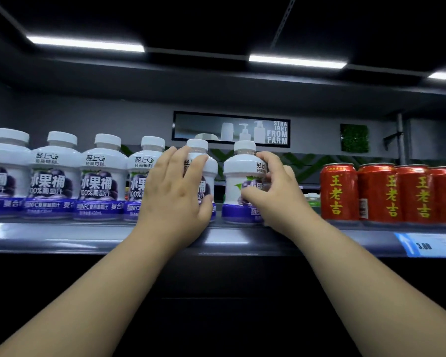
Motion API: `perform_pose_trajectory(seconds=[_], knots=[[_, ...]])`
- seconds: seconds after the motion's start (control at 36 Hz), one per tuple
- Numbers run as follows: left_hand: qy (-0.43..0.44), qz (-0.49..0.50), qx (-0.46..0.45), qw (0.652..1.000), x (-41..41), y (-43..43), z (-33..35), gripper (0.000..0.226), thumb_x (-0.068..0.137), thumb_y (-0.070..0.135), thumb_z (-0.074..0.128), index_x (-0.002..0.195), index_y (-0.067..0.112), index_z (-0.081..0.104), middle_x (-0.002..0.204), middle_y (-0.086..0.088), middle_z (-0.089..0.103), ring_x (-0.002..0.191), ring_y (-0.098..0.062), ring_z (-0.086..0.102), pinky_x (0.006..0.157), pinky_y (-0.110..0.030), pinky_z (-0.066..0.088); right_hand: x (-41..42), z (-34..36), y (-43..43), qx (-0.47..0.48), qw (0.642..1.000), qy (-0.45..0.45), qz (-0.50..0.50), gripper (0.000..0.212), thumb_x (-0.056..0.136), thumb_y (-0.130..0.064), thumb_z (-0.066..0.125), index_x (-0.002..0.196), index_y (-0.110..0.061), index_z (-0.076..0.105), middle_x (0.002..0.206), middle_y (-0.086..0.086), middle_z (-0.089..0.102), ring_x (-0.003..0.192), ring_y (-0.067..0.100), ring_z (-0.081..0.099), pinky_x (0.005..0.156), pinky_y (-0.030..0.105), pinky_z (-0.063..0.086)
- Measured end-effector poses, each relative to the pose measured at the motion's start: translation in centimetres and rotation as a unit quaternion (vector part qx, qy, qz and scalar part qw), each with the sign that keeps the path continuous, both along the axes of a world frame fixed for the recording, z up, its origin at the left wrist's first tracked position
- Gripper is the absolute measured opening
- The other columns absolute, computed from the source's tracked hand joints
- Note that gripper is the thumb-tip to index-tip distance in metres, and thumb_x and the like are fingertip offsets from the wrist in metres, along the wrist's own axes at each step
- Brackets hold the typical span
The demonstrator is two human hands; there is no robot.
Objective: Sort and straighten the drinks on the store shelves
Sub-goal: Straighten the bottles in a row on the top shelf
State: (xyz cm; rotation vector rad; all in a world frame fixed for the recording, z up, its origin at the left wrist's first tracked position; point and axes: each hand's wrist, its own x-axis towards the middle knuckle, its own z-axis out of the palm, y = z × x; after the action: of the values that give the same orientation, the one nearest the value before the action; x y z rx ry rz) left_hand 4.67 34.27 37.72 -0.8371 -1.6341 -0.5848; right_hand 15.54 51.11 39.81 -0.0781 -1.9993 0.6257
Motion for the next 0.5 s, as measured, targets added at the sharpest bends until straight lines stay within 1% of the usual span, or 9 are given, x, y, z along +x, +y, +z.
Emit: perform_pose_trajectory(seconds=[0.08, 0.17, 0.25, 0.31, 0.36, 0.39, 0.44, 0.5], knots=[[-0.003, 0.012, 0.009, 1.000, 0.01, 0.20, -0.18, 0.070, 0.075, 0.041, 0.057, 0.140, 0.020, 0.043, 0.148, -0.011, 0.042, 0.139, -0.036, 0.033, 0.117, -0.052, 0.019, 0.30, -0.18, -0.13, 0.030, 0.999, -0.017, 0.000, 0.075, 0.081, -0.030, 0.069, 0.145, -0.046, 0.032, 0.121, -0.002, 0.040, 0.103, 0.011, 0.055, 0.094, 0.035, 0.048], [-0.009, 0.025, 0.015, 1.000, -0.07, 0.26, -0.14, 0.072, 0.073, 0.044, 0.057, 0.140, 0.022, 0.042, 0.147, -0.010, 0.044, 0.138, -0.035, 0.035, 0.118, -0.054, 0.012, 0.33, -0.19, -0.07, 0.037, 0.999, -0.027, 0.002, 0.076, 0.080, -0.031, 0.070, 0.143, -0.048, 0.032, 0.122, -0.001, 0.043, 0.106, 0.014, 0.056, 0.092, 0.034, 0.047], [-0.013, 0.033, 0.010, 0.999, -0.14, 0.21, -0.04, 0.073, 0.074, 0.045, 0.056, 0.142, 0.022, 0.040, 0.148, -0.009, 0.044, 0.139, -0.034, 0.035, 0.117, -0.056, 0.011, 0.23, -0.03, 0.04, 0.039, 0.997, -0.060, 0.014, 0.077, 0.081, -0.033, 0.066, 0.142, -0.052, 0.022, 0.127, -0.001, 0.047, 0.103, 0.017, 0.060, 0.091, 0.040, 0.052], [-0.013, 0.037, 0.004, 0.999, -0.19, 0.21, 0.00, 0.074, 0.075, 0.046, 0.055, 0.143, 0.023, 0.039, 0.148, -0.008, 0.043, 0.139, -0.032, 0.034, 0.118, -0.057, 0.010, 0.31, 0.00, 0.04, 0.046, 0.996, -0.077, 0.025, 0.077, 0.085, -0.029, 0.063, 0.142, -0.051, 0.016, 0.124, -0.002, 0.054, 0.096, 0.016, 0.062, 0.085, 0.037, 0.051], [-0.014, 0.041, -0.001, 0.999, -0.23, 0.19, 0.04, 0.075, 0.077, 0.050, 0.054, 0.145, 0.025, 0.037, 0.148, -0.006, 0.042, 0.138, -0.030, 0.035, 0.119, -0.057, 0.010, 0.29, -0.10, 0.08, 0.046, 0.995, -0.080, 0.029, 0.078, 0.088, -0.028, 0.064, 0.143, -0.051, 0.013, 0.121, -0.003, 0.058, 0.089, 0.014, 0.063, 0.080, 0.036, 0.051], [-0.015, 0.042, -0.003, 0.999, -0.25, 0.18, 0.05, 0.076, 0.077, 0.052, 0.053, 0.146, 0.026, 0.037, 0.149, -0.006, 0.042, 0.138, -0.029, 0.036, 0.119, -0.057, 0.009, 0.25, -0.19, 0.06, 0.042, 0.996, -0.073, 0.030, 0.080, 0.087, -0.032, 0.066, 0.143, -0.052, 0.013, 0.126, -0.004, 0.057, 0.091, 0.014, 0.064, 0.082, 0.037, 0.052], [-0.016, 0.046, -0.007, 0.999, -0.31, 0.10, 0.03, 0.079, 0.077, 0.059, 0.052, 0.148, 0.027, 0.035, 0.149, -0.005, 0.041, 0.138, -0.028, 0.038, 0.119, -0.057, 0.008, 0.24, -0.43, -0.13, 0.041, 0.997, -0.054, 0.023, 0.084, 0.080, -0.045, 0.073, 0.140, -0.056, 0.015, 0.136, -0.006, 0.049, 0.104, 0.016, 0.064, 0.093, 0.044, 0.053], [-0.015, 0.050, -0.011, 0.999, -0.36, 0.06, 0.00, 0.082, 0.076, 0.064, 0.052, 0.148, 0.027, 0.035, 0.150, -0.006, 0.040, 0.138, -0.028, 0.039, 0.119, -0.058, 0.007, 0.32, -0.59, -0.34, 0.050, 0.998, -0.046, 0.008, 0.089, 0.076, -0.056, 0.076, 0.141, -0.055, 0.016, 0.142, -0.006, 0.045, 0.117, 0.019, 0.059, 0.100, 0.049, 0.049]])
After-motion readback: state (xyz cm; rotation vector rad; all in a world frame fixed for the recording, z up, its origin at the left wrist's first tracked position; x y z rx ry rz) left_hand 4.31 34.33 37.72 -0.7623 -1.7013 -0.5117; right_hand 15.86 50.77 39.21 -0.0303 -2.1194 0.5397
